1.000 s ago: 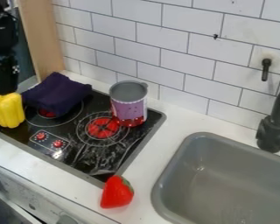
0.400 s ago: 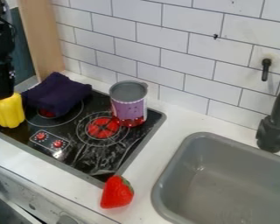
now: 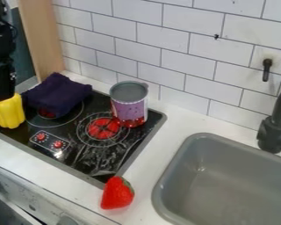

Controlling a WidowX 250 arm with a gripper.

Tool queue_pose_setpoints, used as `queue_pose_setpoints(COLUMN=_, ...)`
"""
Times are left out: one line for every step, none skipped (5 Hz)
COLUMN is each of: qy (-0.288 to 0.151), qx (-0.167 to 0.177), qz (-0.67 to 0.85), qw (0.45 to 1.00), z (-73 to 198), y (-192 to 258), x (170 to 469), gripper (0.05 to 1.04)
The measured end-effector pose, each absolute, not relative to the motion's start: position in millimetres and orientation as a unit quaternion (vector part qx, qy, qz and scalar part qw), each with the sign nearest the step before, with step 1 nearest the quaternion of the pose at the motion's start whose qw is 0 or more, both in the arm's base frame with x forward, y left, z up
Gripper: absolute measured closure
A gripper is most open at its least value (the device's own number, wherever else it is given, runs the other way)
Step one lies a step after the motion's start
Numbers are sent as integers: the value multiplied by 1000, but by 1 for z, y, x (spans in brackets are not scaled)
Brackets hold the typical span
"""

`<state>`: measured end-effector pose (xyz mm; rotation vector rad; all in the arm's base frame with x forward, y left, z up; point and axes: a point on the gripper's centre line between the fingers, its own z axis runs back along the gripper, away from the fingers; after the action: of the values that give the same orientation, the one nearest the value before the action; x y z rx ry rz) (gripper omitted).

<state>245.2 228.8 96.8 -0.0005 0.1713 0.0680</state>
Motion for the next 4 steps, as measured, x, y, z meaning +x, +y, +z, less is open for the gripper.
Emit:
queue_pose_setpoints(qy=74, qx=0, qz=31, qw=997, z=96, y=229, x=249, gripper=430)
queue_pose_setpoints(qy=66, qx=-5, qz=30, qw=997, z=95, y=227, x=251, gripper=722)
queue_pose_setpoints(qy=66, qx=-9, qz=29, qw=997, z=95, y=226, x=251, gripper=894)
queue_pose_setpoints(qy=67, qx=-12, qz=31, qw=997, z=94, y=225, x=250, gripper=951)
